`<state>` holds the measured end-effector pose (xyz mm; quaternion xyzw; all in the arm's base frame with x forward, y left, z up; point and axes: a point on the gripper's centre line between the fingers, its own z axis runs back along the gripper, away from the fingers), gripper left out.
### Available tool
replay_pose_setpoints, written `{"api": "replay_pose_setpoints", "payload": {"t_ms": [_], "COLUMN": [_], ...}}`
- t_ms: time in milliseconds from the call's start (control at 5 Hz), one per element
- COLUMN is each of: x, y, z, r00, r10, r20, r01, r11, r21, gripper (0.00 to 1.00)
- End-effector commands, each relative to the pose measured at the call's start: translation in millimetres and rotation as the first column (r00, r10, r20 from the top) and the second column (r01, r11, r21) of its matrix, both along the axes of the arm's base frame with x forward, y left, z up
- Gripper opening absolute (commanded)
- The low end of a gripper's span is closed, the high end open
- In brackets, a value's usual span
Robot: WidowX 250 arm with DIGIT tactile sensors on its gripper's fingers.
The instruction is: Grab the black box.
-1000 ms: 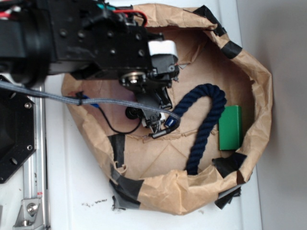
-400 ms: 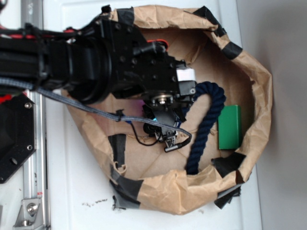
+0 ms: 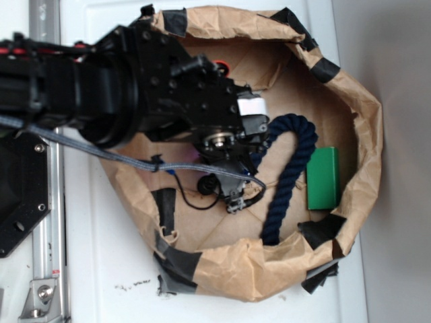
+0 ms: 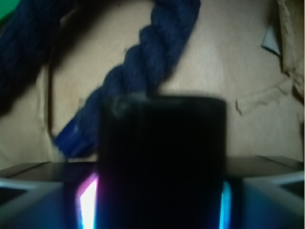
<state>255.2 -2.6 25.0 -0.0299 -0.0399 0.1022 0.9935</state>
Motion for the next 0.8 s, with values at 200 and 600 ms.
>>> {"api": "replay_pose_setpoints", "payload": {"t_ms": [200,600], "x": [-9,-10], "y": [38,39], "z": [97,115], "r00": [0.996,0.996], "r10": [0.006,-0.011], "r20": [0.086,0.085], "r01": [-0.016,0.003], "r11": [0.993,0.995], "r21": [0.117,0.1], "gripper": [0.0,0.0]}}
